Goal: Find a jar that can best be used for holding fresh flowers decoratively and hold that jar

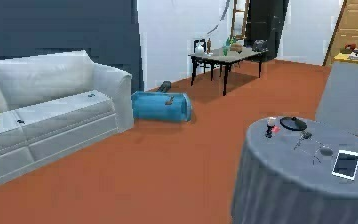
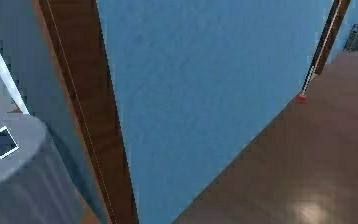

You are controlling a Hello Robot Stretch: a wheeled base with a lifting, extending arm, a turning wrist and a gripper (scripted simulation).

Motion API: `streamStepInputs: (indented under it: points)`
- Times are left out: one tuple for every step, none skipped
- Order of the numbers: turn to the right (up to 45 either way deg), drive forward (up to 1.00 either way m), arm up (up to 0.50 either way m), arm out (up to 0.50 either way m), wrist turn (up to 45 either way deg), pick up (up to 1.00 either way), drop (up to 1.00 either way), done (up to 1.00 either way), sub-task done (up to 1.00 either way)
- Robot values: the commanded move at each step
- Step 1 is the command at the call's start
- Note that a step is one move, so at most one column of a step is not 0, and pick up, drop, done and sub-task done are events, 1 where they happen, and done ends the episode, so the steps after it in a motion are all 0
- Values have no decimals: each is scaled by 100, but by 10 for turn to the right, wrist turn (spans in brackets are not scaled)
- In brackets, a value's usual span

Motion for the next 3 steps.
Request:
streamStepInputs:
  points:
    - [300, 0, 0, 0, 0, 0, 0, 0, 0]
    - [0, 55, 0, 0, 0, 0, 0, 0, 0]
    - [-450, 0, 0, 0, 0, 0, 0, 0, 0]
